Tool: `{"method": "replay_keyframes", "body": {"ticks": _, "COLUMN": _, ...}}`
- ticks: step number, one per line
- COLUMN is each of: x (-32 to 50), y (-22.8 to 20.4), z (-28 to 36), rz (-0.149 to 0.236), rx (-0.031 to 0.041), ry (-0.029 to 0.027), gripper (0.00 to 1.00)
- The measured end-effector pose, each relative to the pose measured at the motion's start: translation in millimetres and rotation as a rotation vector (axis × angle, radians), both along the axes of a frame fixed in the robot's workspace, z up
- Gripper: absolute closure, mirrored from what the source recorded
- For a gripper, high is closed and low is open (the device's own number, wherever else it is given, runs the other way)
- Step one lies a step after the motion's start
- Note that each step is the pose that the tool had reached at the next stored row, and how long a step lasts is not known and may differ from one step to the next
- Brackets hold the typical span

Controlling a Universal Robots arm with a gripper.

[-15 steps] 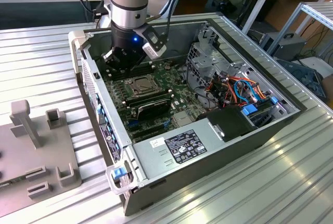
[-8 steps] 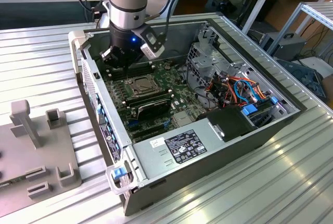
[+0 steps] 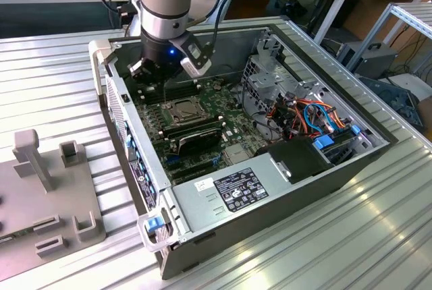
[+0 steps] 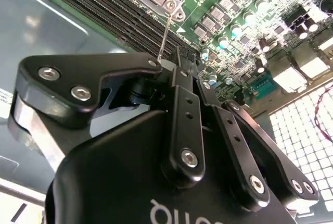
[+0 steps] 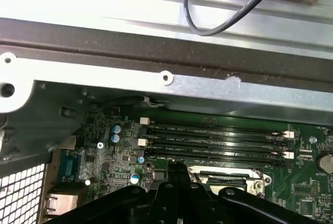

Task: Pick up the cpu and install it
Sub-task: 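Install the first cpu locking lever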

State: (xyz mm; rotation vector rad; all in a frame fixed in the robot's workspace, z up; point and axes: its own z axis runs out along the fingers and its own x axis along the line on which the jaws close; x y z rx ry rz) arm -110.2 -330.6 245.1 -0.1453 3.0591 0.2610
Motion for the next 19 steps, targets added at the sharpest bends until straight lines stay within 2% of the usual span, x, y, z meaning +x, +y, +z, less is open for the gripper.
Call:
{"method": "replay_keyframes", "body": {"ticks": 3, "x": 4.3, "y": -0.1, "z": 0.0, "rz": -0.001, "rx": -0.0001, "ry": 0.0, "gripper": 0.89}}
{"method": "replay_keyframes", "body": {"ticks": 5, "x": 10.4, "y": -0.5, "z": 0.0, "rz": -0.002, "rx": 0.002, "ry": 0.0001, "gripper": 0.89}}
{"method": "replay_keyframes", "body": {"ticks": 8, "x": 20.2, "y": -1.9, "z": -0.4, "rz": -0.004, "rx": 0.0154, "ry": 0.0, "gripper": 0.89}}
{"method": "replay_keyframes", "body": {"ticks": 11, "x": 20.4, "y": -1.9, "z": -0.4, "rz": -0.005, "rx": 0.0163, "ry": 0.0, "gripper": 0.89}}
{"method": "replay_keyframes", "body": {"ticks": 13, "x": 21.2, "y": -2.0, "z": -0.5, "rz": -0.005, "rx": 0.0241, "ry": 0.0001, "gripper": 0.89}}
{"method": "replay_keyframes", "body": {"ticks": 18, "x": 24.3, "y": -2.1, "z": -2.6, "rz": -0.031, "rx": 0.0338, "ry": -0.0002, "gripper": 0.89}}
{"method": "replay_keyframes", "body": {"ticks": 19, "x": 25.5, "y": -2.2, "z": -4.0, "rz": -0.039, "rx": 0.0384, "ry": -0.0004, "gripper": 0.89}}
